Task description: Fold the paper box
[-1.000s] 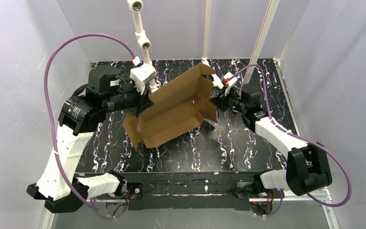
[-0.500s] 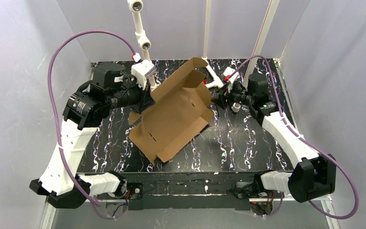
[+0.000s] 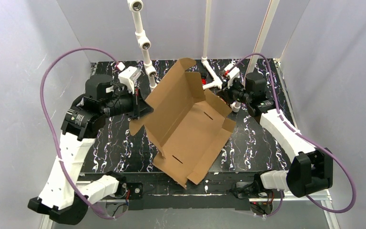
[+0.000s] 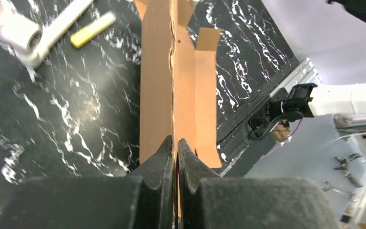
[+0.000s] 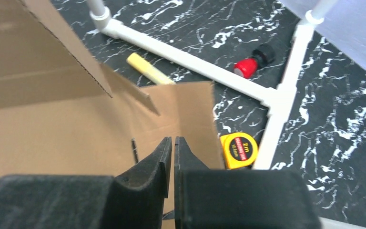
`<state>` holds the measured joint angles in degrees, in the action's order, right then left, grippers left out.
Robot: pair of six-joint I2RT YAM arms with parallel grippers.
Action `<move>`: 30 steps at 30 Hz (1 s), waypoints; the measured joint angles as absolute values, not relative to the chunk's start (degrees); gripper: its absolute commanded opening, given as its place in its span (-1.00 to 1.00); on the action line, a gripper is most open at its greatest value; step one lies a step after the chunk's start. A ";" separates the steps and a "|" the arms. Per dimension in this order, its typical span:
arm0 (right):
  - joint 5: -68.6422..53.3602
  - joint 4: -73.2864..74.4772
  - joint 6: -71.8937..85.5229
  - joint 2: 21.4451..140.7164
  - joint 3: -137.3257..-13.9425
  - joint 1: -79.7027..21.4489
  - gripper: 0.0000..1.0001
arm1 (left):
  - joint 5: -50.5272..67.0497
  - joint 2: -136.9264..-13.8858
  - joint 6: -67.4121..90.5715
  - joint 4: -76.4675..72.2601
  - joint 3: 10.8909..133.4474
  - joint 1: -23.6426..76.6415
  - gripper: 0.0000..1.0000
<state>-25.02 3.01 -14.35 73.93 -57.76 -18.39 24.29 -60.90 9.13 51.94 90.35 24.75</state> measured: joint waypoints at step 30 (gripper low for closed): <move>-14.96 -12.67 -5.45 104.53 -62.33 -30.70 -0.78 | 33.52 -51.29 19.99 37.74 57.34 8.19 -1.00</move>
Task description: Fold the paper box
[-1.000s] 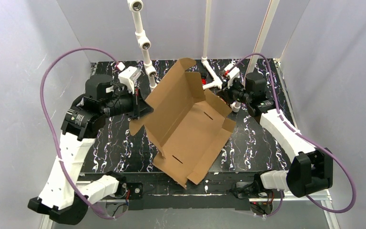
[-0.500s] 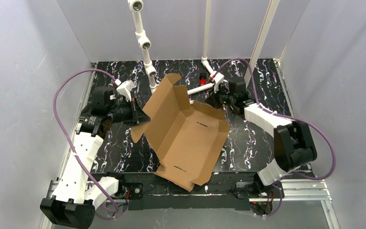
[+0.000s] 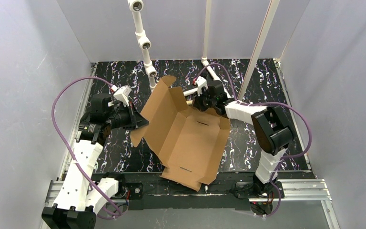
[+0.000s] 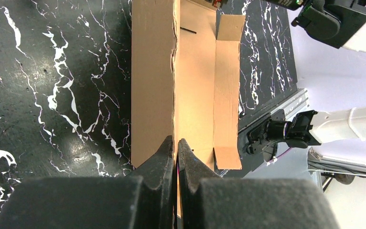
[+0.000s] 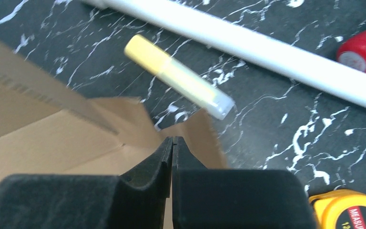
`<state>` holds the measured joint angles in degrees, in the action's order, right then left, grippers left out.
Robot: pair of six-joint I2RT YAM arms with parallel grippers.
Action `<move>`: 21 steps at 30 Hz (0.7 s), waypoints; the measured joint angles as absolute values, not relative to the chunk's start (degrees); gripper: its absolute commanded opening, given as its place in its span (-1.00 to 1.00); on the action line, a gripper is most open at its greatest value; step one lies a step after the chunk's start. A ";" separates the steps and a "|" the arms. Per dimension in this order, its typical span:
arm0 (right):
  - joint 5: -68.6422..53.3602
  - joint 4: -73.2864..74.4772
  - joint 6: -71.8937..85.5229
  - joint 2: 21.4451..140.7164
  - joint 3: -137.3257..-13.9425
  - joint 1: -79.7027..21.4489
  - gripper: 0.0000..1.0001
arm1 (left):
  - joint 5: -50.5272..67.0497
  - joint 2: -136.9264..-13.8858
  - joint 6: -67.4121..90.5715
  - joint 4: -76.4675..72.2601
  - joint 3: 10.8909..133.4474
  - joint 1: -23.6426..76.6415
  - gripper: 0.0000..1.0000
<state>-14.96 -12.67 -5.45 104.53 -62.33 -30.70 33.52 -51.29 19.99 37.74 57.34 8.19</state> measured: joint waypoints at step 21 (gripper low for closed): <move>-24.21 -18.65 -2.11 107.53 -59.37 -30.87 -0.97 | 33.74 -46.28 25.21 34.76 53.87 8.03 -1.00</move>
